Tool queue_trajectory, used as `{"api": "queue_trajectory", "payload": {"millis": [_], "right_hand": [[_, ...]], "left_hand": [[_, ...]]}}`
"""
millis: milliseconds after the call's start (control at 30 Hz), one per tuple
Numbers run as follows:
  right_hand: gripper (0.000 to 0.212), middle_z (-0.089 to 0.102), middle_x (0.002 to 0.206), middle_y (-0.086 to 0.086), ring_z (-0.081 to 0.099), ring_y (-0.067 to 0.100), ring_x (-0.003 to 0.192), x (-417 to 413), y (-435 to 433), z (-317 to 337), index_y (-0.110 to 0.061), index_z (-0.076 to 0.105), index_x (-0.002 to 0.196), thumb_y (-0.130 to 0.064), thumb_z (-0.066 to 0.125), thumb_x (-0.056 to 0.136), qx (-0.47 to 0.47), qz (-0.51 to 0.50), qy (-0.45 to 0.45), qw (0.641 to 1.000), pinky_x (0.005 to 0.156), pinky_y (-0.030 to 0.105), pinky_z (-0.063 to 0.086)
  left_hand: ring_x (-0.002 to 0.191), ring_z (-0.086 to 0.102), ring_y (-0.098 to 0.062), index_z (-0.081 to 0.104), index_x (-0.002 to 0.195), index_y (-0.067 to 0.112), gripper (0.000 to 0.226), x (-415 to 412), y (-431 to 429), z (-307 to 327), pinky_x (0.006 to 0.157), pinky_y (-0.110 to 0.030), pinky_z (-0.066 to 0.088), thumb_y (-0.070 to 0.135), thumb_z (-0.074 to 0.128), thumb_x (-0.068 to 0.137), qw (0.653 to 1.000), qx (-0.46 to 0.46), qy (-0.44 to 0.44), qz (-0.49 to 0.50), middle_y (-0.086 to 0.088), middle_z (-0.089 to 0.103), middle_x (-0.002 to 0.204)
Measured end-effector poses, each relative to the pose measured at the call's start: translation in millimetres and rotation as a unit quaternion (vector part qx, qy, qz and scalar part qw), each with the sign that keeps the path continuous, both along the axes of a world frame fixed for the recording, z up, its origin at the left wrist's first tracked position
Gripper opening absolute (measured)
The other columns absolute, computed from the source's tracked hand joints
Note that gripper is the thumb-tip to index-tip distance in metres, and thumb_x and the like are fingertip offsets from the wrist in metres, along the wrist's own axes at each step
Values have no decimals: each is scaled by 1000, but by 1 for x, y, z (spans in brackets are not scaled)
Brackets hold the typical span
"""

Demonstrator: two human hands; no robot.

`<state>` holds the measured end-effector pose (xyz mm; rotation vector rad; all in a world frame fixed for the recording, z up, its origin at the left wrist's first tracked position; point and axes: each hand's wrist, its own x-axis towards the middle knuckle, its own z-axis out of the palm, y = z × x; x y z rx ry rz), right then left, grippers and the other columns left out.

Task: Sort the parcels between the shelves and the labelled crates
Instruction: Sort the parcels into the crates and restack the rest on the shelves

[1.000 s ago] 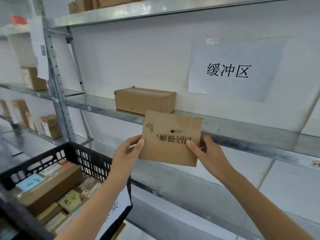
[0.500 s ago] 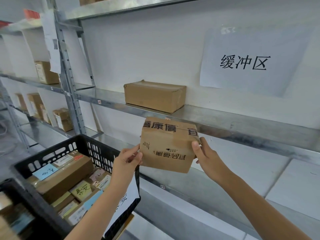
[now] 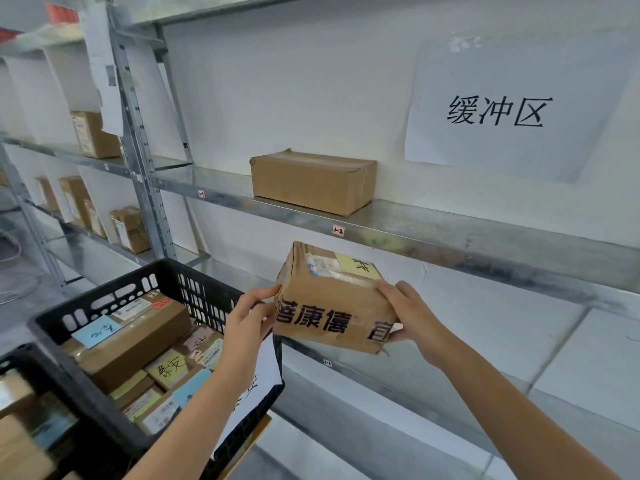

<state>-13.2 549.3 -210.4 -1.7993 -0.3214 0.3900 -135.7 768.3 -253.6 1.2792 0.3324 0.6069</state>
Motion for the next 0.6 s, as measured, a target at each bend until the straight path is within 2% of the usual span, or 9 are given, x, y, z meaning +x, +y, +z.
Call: {"api": "queue_trajectory", "payload": {"millis": [100, 200, 267, 333, 433, 533, 600], "right_hand": [[30, 64, 103, -2, 65, 11, 92, -2, -2, -8, -19, 47, 96, -48, 50, 99, -10, 10, -40, 999, 70, 36, 63], [33, 64, 109, -6, 68, 11, 93, -6, -1, -17, -19, 45, 104, -51, 51, 97, -23, 26, -104, 994, 72, 29, 60], [33, 62, 112, -9, 67, 9, 94, -9, 3, -23, -21, 44, 105, -52, 53, 95, -30, 38, -131, 990, 68, 22, 57], [35, 60, 112, -11, 66, 8, 93, -9, 9, -30, -23, 43, 107, -53, 55, 94, -39, 39, -123, 991, 65, 20, 55], [48, 59, 112, -9, 64, 8, 94, -6, 18, -32, -23, 45, 115, -60, 59, 88, -30, 20, -40, 999, 63, 19, 54], [67, 70, 113, -2, 68, 15, 101, 0, 27, -34, -21, 56, 123, -72, 59, 79, -8, 45, 77, 996, 81, 31, 59], [67, 75, 110, 0, 70, 19, 104, 3, 35, -35, -30, 64, 122, -78, 57, 76, 7, 103, 142, 985, 94, 39, 57]], "left_hand": [[94, 74, -24, 67, 97, 8, 21, -1, 3, -3, 83, -38, 57, 23, 52, 101, 999, -26, 35, 3, -10, 75, 108], [94, 73, -26, 64, 110, 14, 51, 1, 0, -6, 75, -39, 60, 57, 61, 84, 993, -38, 112, 6, -8, 75, 103], [95, 71, -25, 59, 108, 20, 63, 1, -4, -5, 71, -39, 60, 69, 63, 69, 988, -23, 155, 10, -6, 72, 102], [92, 70, -23, 56, 106, 21, 63, 0, -5, -5, 66, -35, 57, 65, 69, 63, 986, -14, 167, 20, -6, 70, 103], [93, 71, -25, 60, 111, 17, 53, -3, 4, -7, 65, -33, 55, 47, 78, 72, 989, -10, 140, 35, -10, 70, 108], [95, 72, -26, 63, 112, 19, 42, -7, 13, -8, 63, -33, 56, 36, 80, 77, 993, -15, 108, 48, -9, 72, 110], [94, 73, -25, 64, 110, 20, 41, -9, 17, -9, 63, -33, 56, 34, 81, 77, 993, -28, 96, 58, -8, 73, 108]]}}
